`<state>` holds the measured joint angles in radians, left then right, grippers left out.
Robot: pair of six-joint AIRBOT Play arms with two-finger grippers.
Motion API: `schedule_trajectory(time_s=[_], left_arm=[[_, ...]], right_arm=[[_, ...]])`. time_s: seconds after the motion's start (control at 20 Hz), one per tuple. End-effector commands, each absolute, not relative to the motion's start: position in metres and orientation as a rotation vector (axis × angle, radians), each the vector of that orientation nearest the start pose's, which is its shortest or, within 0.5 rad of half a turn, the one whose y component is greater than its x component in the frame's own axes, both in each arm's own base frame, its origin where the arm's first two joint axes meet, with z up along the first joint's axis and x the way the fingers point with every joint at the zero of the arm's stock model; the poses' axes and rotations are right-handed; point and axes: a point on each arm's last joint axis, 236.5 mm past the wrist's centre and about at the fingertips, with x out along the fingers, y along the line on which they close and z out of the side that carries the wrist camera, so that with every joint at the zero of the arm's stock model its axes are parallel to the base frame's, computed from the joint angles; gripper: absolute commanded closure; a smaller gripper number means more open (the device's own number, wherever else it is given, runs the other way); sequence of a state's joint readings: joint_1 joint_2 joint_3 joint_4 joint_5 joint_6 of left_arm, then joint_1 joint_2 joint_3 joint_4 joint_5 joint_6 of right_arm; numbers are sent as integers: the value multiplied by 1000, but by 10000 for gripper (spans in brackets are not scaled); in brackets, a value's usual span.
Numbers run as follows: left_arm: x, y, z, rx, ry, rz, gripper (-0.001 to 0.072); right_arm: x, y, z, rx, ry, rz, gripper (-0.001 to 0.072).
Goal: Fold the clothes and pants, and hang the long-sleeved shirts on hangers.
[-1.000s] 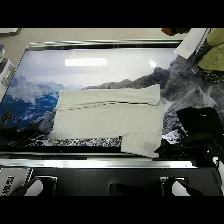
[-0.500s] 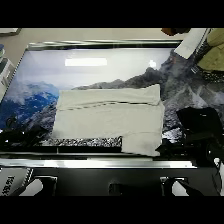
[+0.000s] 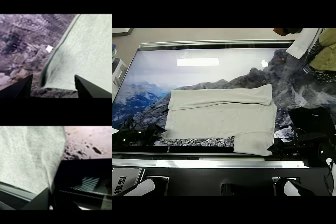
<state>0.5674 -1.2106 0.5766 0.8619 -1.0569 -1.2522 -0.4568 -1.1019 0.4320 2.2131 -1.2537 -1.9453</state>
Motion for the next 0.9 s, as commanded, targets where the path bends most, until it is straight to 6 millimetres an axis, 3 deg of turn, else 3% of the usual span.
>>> schedule_trajectory(time_s=[0.0, 0.05, 0.15, 0.2, 0.25, 0.3, 0.45, 0.6, 0.85], left_arm=[[273, 10, -105, -930, 1350, 8, 113], [273, 7, -107, -926, 1361, -1, 120], [271, 0, -110, -920, 1383, -16, 344], [271, -2, -110, -916, 1391, -23, 369], [270, -4, -110, -918, 1396, -29, 566], [267, -6, -109, -923, 1405, -38, 690], [258, -13, -100, -945, 1439, -80, 692], [251, -13, -76, -986, 1422, -70, 693], [225, 0, -32, -911, 1372, 44, 694]], right_arm=[[196, 54, -98, 822, 1564, 219, 678], [196, 54, -98, 821, 1564, 219, 678], [196, 54, -97, 820, 1564, 222, 678], [196, 54, -97, 822, 1566, 225, 678], [195, 55, -96, 822, 1567, 228, 678], [196, 54, -95, 819, 1566, 232, 678], [203, 54, -81, 812, 1559, 259, 679], [207, 53, -52, 833, 1536, 232, 680], [176, 69, 6, 826, 1468, 198, 681]])
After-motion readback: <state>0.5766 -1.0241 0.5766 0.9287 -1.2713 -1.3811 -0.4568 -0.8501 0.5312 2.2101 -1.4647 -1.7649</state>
